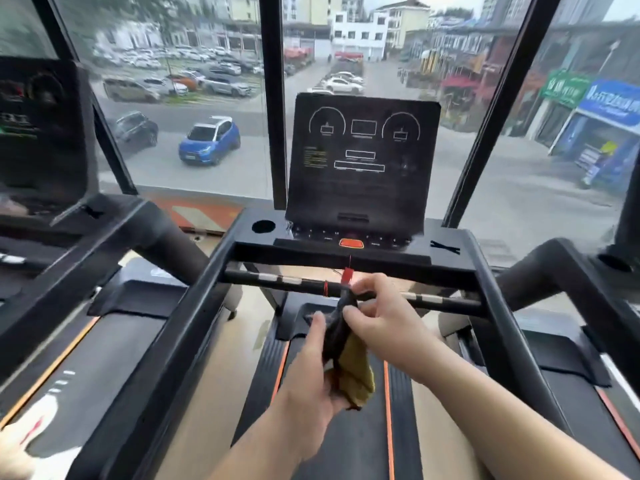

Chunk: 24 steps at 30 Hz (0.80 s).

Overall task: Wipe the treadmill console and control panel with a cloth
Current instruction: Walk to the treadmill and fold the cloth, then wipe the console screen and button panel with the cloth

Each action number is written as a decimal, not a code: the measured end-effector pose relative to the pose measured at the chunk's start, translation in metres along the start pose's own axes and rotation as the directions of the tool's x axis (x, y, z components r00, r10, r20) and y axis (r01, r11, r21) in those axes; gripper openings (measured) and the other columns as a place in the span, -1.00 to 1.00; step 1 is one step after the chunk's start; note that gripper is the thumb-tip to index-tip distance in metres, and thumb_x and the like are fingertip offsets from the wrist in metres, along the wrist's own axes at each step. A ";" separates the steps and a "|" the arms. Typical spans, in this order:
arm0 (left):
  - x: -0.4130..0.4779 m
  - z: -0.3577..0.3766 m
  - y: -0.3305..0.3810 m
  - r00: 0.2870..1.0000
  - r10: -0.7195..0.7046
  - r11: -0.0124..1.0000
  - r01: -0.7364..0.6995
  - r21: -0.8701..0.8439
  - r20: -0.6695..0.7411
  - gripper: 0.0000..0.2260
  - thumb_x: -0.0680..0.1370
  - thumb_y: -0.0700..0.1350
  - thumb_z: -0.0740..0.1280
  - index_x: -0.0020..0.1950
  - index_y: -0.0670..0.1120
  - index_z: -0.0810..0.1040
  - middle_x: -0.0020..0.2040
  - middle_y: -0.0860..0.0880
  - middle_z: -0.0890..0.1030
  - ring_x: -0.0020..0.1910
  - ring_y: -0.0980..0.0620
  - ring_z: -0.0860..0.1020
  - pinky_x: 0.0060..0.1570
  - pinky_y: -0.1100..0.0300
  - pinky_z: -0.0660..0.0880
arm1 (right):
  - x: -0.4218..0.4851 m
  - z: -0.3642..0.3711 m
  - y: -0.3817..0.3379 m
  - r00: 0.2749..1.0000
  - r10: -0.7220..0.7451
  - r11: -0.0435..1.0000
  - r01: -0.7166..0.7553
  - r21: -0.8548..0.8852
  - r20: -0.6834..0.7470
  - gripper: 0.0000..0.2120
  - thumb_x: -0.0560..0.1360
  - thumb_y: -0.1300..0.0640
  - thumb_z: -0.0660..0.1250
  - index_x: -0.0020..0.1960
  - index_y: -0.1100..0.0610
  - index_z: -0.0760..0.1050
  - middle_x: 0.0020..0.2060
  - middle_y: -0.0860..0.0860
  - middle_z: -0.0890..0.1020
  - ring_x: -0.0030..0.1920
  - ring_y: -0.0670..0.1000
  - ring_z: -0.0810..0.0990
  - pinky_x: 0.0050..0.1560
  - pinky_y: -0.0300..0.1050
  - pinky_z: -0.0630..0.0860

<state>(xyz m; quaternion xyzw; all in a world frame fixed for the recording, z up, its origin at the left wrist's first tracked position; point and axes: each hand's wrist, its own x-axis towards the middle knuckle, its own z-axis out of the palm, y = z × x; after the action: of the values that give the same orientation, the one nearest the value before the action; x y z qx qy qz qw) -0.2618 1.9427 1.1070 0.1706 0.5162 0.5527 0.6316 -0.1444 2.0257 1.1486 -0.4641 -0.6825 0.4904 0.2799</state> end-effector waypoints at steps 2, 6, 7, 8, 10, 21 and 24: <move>0.045 0.006 0.034 0.999 0.046 0.998 -0.046 0.042 -0.007 -0.50 0.61 0.34 0.17 0.04 0.01 0.75 -0.03 -0.11 0.74 -0.10 -0.09 0.67 0.04 -0.13 0.57 | 0.049 -0.004 -0.010 0.999 -0.054 0.994 0.054 -0.097 -0.004 -0.90 0.57 0.21 0.35 0.05 0.04 0.51 -0.38 -0.02 0.60 -0.39 -0.08 0.48 -0.31 -0.21 0.47; 0.138 0.020 0.091 0.997 0.066 0.993 -0.069 0.092 0.043 -0.39 0.58 0.42 0.14 0.12 -0.05 0.71 -0.17 -0.15 0.69 -0.16 -0.16 0.58 -0.16 0.00 0.58 | 0.138 -0.017 -0.025 0.995 -0.101 0.994 0.100 -0.036 -0.016 -0.87 0.48 0.31 0.41 -0.11 0.11 0.68 -0.28 0.04 0.65 -0.32 -0.06 0.55 -0.23 -0.14 0.53; 0.159 0.025 0.103 0.997 0.059 0.995 -0.062 0.075 0.042 -0.37 0.59 0.41 0.14 0.13 -0.09 0.70 -0.20 -0.18 0.65 -0.16 -0.18 0.56 -0.18 -0.02 0.58 | 0.158 -0.023 -0.029 0.996 -0.093 0.995 0.092 -0.036 -0.014 -0.86 0.47 0.30 0.42 -0.13 0.09 0.70 -0.27 0.04 0.67 -0.31 -0.09 0.58 -0.20 -0.12 0.55; 0.177 0.032 0.116 0.997 0.045 0.998 -0.047 0.035 0.056 -0.37 0.59 0.39 0.15 0.16 -0.12 0.68 -0.16 -0.22 0.64 -0.14 -0.21 0.56 -0.13 -0.09 0.61 | 0.178 -0.030 -0.033 0.996 -0.085 0.995 0.084 -0.058 -0.017 -0.87 0.47 0.27 0.44 -0.12 0.08 0.71 -0.26 0.04 0.69 -0.29 -0.11 0.59 -0.16 -0.12 0.57; 0.209 0.044 0.147 0.993 0.024 0.999 -0.020 -0.036 0.112 -0.38 0.63 0.34 0.14 0.25 -0.15 0.65 0.05 -0.29 0.67 -0.01 -0.28 0.63 0.13 -0.36 0.58 | 0.217 -0.049 -0.042 0.996 -0.085 0.988 0.087 -0.126 0.018 -0.88 0.51 0.21 0.42 -0.09 0.08 0.74 -0.22 0.06 0.73 -0.25 -0.14 0.59 -0.10 -0.09 0.59; 0.395 0.088 0.269 0.959 0.284 0.958 -0.285 -0.037 -0.016 -0.62 0.71 0.12 0.18 0.22 -0.16 0.59 0.02 -0.24 0.68 0.00 -0.25 0.66 0.13 -0.32 0.60 | 0.460 -0.144 -0.040 0.865 -0.414 0.894 0.328 -0.305 -0.284 -0.81 0.61 0.14 0.36 0.17 0.01 0.67 -0.14 -0.14 0.68 -0.18 -0.19 0.63 -0.07 -0.25 0.55; 0.436 0.089 0.292 0.916 0.389 0.921 -0.388 0.026 -0.097 -0.69 0.68 0.16 0.25 0.02 -0.02 0.65 -0.12 -0.15 0.59 -0.11 -0.20 0.57 0.03 -0.22 0.64 | 0.524 -0.164 -0.031 0.828 -0.508 0.805 0.360 -0.470 -0.235 -0.74 0.61 0.12 0.35 0.28 0.03 0.62 0.12 -0.17 0.64 0.10 -0.13 0.63 0.19 -0.04 0.58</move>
<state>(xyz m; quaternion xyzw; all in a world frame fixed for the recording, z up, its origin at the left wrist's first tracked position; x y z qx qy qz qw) -0.4021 2.4522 1.1706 0.2434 0.5048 0.6734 0.4822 -0.2340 2.5660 1.1987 -0.4197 -0.7970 0.1682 0.4003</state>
